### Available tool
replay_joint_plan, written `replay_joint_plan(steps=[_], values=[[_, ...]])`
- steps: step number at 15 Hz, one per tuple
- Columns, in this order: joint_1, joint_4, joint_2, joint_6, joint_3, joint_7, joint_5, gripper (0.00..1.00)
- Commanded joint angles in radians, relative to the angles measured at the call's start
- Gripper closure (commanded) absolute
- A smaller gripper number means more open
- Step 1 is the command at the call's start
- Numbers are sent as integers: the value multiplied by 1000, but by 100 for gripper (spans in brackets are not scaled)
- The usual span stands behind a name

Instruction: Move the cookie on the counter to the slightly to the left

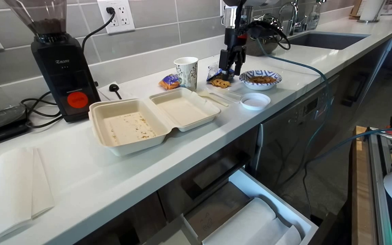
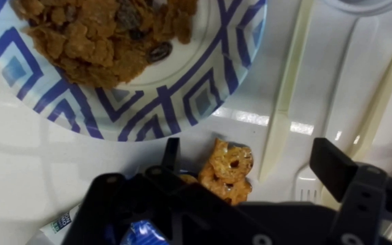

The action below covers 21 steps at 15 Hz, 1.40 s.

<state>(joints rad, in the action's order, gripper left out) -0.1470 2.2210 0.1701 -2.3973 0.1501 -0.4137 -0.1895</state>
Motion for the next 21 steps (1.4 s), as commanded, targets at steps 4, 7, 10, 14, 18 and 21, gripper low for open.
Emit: replay_joint_plan(steps=[4, 7, 10, 14, 18, 21], values=[[-39, -67, 57, 45, -35, -13, -29, 3], [-46, -89, 77, 55, -45, -15, -36, 8], [-52, -112, 99, 64, -55, -12, -32, 10], [-54, -147, 125, 100, -63, -4, -24, 9], [-54, -173, 145, 125, -67, 1, -20, 13], [-53, -189, 157, 130, -68, 6, -16, 15]])
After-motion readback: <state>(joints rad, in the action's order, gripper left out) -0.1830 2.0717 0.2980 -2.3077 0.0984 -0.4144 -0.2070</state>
